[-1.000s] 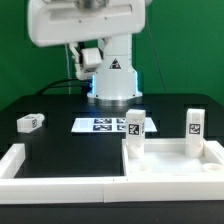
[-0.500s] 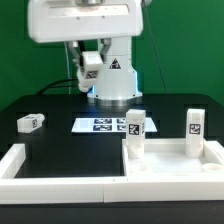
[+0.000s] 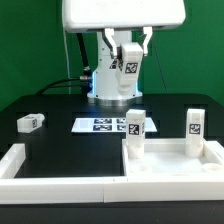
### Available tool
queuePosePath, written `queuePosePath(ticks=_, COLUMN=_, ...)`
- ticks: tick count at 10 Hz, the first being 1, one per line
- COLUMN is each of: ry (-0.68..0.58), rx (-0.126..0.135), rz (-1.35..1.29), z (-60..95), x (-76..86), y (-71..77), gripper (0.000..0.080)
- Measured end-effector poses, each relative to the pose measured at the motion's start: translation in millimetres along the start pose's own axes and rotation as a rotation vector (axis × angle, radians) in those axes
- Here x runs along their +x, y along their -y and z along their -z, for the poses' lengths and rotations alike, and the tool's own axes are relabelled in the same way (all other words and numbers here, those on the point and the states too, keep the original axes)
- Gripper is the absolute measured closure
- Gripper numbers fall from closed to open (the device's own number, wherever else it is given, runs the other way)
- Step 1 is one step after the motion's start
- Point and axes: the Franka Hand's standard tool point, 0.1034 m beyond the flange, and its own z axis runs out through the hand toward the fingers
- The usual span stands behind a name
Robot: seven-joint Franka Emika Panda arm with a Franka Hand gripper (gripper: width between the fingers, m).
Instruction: Assemble square table
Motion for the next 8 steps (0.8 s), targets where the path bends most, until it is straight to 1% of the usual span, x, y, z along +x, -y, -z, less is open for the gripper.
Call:
queuePosePath(ticks=2, ry=-0.133, rx=-0.064, rz=0.021, z=0.5, x=-5.8, y=-15.1, gripper=0.0508)
queuePosePath(ticks=3, ry=-0.177, rx=-0.089, rz=0.011, z=6.4, x=-5.1, y=-17.4, gripper=0.0508)
queuePosePath(ticks=4, ry=-0.207, rx=-0.081, rz=0.015, z=19.3, x=3.2, y=-6.4, gripper=0.0508)
queuePosePath(ticks=5, ry=-0.206, rx=-0.055, rz=-0.043, z=15.7, x=8.7, y=14.6, gripper=0.0508)
queuePosePath(ticks=6, ry=-0.199, rx=-0.033, rz=-0.064, z=8.7, x=14.3, y=33.4, gripper=0.0508)
queuePosePath(ticks=7, ry=-0.204, rx=-0.009, rz=-0.099, z=4.0, x=28.0, y=54.5, gripper=0.0508)
queuePosePath(ticks=8, ry=-0.216, rx=0.014, rz=-0.108, z=-2.6, x=49.5, y=76.5, gripper=0.0508)
